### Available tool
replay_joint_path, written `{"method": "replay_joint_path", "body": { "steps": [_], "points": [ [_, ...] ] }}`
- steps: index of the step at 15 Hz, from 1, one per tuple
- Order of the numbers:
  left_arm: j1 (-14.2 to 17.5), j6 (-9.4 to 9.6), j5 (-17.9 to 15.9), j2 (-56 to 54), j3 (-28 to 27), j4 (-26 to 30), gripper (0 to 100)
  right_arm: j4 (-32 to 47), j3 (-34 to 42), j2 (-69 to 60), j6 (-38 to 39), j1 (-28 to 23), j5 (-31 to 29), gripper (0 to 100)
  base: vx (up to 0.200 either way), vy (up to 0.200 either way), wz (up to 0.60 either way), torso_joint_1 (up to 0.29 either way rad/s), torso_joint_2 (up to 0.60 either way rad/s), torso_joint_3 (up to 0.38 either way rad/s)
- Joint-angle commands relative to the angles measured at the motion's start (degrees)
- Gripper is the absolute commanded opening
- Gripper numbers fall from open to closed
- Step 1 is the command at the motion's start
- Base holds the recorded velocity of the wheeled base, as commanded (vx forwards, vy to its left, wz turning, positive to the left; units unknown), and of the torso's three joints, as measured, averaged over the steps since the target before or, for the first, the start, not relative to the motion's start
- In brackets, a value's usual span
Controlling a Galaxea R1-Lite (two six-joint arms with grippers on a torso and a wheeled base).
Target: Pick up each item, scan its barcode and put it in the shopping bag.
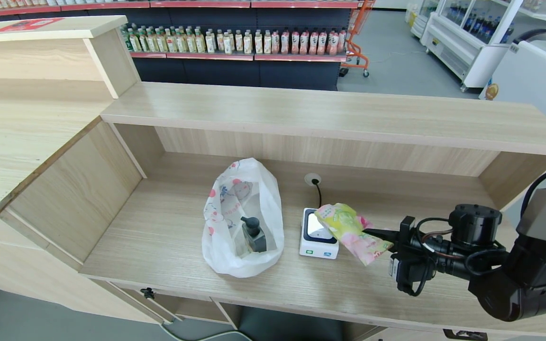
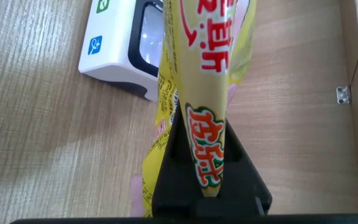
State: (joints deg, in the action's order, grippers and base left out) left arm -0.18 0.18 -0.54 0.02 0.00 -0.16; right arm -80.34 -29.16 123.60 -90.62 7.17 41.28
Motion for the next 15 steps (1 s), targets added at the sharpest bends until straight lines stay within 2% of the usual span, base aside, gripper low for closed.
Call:
{"method": "replay_joint_path", "body": {
  "steps": [1,9,15],
  "points": [
    [0.0,-0.01,0.0,0.0,0.0,0.0,100,-0.5,0.2,0.7,0.1,0.0,0.0,0,0.000,0.000,0.00,0.000,0.00,0.000],
    [0.0,-0.01,0.0,0.0,0.0,0.0,100,-0.7,0.5,1.4,-0.2,0.5,0.0,0,0.000,0.000,0.00,0.000,0.00,0.000],
    [0.0,-0.01,0.0,0.0,0.0,0.0,100,-4.7,2.9,3.0,-0.2,0.4,-0.2,0,0.000,0.000,0.00,0.000,0.00,0.000]
  ]
}}
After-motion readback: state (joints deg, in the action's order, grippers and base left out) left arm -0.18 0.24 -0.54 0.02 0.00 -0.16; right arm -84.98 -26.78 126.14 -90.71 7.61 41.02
